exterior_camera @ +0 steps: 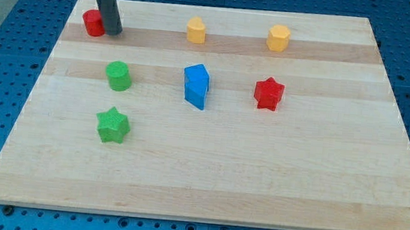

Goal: Push red circle to top left

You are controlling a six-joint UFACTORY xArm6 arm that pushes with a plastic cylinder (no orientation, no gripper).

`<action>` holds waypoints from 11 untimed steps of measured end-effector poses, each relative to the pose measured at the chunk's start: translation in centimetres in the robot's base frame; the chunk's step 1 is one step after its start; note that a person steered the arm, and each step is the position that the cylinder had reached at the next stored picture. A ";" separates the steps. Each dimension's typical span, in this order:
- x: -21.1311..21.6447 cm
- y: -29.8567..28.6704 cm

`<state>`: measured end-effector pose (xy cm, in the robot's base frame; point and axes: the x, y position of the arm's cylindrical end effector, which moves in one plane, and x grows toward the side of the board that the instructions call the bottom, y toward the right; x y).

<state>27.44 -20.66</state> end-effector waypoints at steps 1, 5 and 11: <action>-1.4 -0.2; 1.2 -1.2; 1.2 -6.6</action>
